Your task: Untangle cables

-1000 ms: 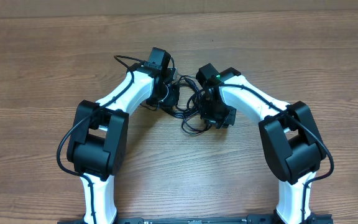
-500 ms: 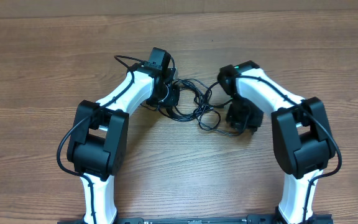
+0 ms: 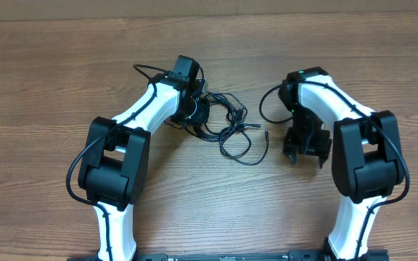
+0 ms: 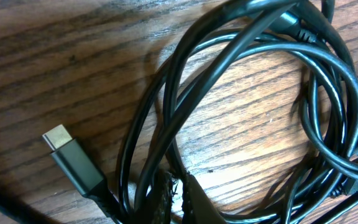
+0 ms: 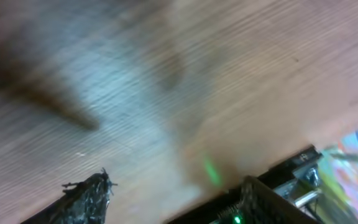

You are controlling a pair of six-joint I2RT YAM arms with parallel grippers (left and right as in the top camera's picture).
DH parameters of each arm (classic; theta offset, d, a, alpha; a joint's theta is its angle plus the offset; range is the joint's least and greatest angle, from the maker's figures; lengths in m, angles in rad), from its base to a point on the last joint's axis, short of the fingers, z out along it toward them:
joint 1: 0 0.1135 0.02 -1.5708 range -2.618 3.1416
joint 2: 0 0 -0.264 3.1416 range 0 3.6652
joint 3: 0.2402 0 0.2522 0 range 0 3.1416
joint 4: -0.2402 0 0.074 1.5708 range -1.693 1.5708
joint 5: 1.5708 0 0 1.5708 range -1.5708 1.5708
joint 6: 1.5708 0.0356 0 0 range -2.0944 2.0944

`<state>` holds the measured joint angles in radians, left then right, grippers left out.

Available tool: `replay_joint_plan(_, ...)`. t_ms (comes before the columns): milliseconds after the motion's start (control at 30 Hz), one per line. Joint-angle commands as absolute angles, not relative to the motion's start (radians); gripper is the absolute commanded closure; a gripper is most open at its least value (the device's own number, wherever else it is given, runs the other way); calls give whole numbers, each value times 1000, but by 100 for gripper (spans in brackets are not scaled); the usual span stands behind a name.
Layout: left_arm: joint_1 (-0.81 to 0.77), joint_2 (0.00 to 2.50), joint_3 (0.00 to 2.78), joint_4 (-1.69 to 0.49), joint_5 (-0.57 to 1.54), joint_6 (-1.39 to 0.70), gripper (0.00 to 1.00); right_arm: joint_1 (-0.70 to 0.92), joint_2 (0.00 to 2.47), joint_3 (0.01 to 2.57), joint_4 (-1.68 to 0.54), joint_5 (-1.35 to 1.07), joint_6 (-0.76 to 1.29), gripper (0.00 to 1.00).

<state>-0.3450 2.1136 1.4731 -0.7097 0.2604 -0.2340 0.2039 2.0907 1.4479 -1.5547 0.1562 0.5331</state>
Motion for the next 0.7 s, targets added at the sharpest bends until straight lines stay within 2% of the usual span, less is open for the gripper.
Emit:
replay_joint_plan(0,-339,2125,1467,-710,259,-244,91,160,2101,1522,-1609,153,522,33)
replay_joint_plan(100,-339,2125,1467,-710,259,-244,91,169,2100,1645,-1659,97,484,33)
replay_joint_plan(200,-339,2125,1467,-710,259,-244,91,222,2098,1789,-1643,-113,326,38)
replay_joint_plan(333,-339,2125,1467,-713,259,-244,91,354,2099,1854,-1508,-329,200,44)
replay_joint_plan(467,-336,2125,1467,-714,251,-245,93,454,2099,1839,-1352,-327,213,48)
replay_joint_plan(600,-289,2125,1467,-733,231,-271,95,529,2105,1739,-1121,-307,367,49)
replay_joint_plan(667,-273,2125,1467,-736,237,-270,94,530,2105,1697,-1076,-300,406,49)
